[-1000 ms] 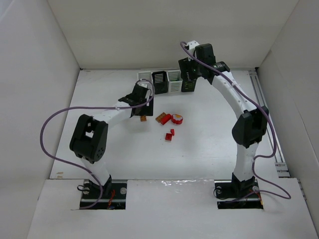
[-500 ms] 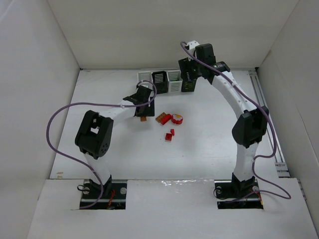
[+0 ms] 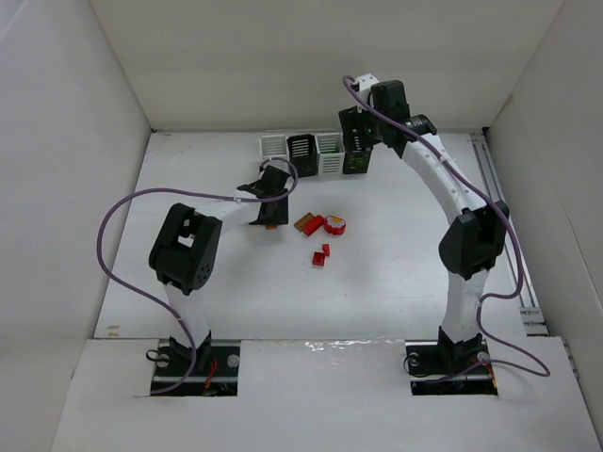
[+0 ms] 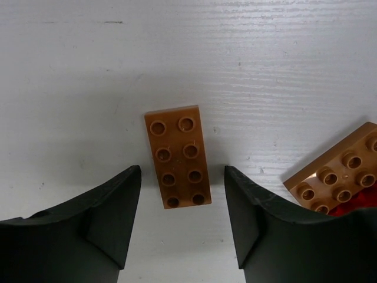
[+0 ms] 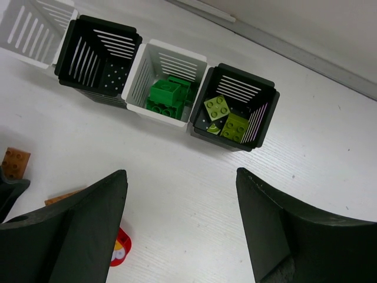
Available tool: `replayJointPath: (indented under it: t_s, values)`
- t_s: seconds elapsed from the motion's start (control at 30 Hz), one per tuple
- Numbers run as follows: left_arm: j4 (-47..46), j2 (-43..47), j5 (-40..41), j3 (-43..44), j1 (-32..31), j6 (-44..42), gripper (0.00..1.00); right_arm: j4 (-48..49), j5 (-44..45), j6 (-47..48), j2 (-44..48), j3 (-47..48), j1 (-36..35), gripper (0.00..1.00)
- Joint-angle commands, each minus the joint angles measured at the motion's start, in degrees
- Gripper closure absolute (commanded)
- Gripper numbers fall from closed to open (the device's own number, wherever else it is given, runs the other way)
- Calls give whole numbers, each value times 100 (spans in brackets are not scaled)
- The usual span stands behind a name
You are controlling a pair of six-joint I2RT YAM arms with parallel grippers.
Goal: Sort the legos into containers by color
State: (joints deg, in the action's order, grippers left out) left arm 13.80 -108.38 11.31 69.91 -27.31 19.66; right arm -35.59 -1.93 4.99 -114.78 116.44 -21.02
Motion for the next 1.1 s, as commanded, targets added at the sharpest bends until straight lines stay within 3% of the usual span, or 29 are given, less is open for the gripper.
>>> replayJointPath:
  t_s: [0.0,0.2,0.27,0.5,0.8,1.07]
  values:
    - [70,-61,170,119,-20,47,48,79,35,45,61,274,27,21]
    - [140,-228,117,224,-20,-6,59,79,88,45,61,274,27,21]
    - [140,-105,-50,225,-20,-6,74,79,88,98,61,274,27,21]
    - [-27,352,-699,225,-20,-67,100,193,193,98,254,-104,-34,21]
    - [-913,1783,-1140,278,-257,-339,100,299,580,98,483,-236,35,21]
    - [-1186,890,-1140,1797,-108,-454,100,351,352,-157,536,-166,440,21]
